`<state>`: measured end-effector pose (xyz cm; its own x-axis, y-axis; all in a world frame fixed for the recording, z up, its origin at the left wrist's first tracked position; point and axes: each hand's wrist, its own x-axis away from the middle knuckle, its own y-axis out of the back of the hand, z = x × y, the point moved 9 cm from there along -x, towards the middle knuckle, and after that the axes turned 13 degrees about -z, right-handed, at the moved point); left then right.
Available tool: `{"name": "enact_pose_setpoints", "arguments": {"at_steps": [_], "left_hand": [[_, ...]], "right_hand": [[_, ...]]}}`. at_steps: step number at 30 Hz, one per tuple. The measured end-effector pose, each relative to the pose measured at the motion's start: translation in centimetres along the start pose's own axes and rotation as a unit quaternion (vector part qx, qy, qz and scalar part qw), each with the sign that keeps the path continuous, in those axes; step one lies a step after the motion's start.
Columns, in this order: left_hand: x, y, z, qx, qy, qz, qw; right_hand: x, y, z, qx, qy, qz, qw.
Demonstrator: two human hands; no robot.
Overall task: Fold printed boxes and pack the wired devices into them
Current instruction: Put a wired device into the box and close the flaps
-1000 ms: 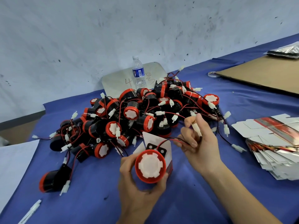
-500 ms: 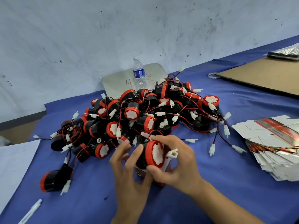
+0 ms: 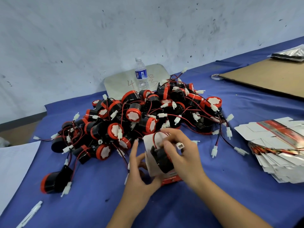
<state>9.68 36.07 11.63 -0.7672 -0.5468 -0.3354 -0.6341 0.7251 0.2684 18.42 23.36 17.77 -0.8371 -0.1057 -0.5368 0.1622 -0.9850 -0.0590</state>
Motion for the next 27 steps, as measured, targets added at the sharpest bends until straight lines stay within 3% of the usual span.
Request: {"name": "enact_pose_setpoints", "arguments": {"at_steps": [7, 11, 14, 19, 21, 24, 25, 27], "left_hand": [[-0.2, -0.7, 0.0, -0.041, 0.006, -0.013, 0.999], [-0.2, 0.3, -0.6, -0.077, -0.010, -0.067, 0.995], [-0.4, 1.1, -0.7, -0.074, -0.025, -0.107, 0.991], [-0.3, 1.8, -1.3, -0.068, -0.031, -0.153, 0.985], [-0.3, 2.8, -2.1, -0.105, -0.073, -0.210, 0.969], [0.6, 3.9, -5.0, -0.166, -0.210, -0.270, 0.925], [0.9, 3.8, -5.5, -0.160, -0.234, -0.267, 0.921], [1.2, 4.0, -5.5, -0.115, -0.206, -0.260, 0.936]], "right_hand": [[0.6, -1.1, -0.1, 0.083, 0.043, 0.030, 0.995], [0.2, 0.1, 1.3, -0.019, 0.062, -0.010, 0.998], [0.5, 0.8, 3.2, -0.043, 0.147, -0.022, 0.988], [2.8, -1.0, 5.3, -0.063, 0.279, 0.045, 0.957], [3.3, -1.4, 5.6, -0.064, 0.301, 0.064, 0.949], [4.1, -1.7, 5.9, -0.060, 0.324, 0.083, 0.941], [4.3, -1.9, 6.0, -0.054, 0.327, 0.086, 0.940], [4.4, -2.1, 5.9, -0.046, 0.319, 0.087, 0.943]]}}
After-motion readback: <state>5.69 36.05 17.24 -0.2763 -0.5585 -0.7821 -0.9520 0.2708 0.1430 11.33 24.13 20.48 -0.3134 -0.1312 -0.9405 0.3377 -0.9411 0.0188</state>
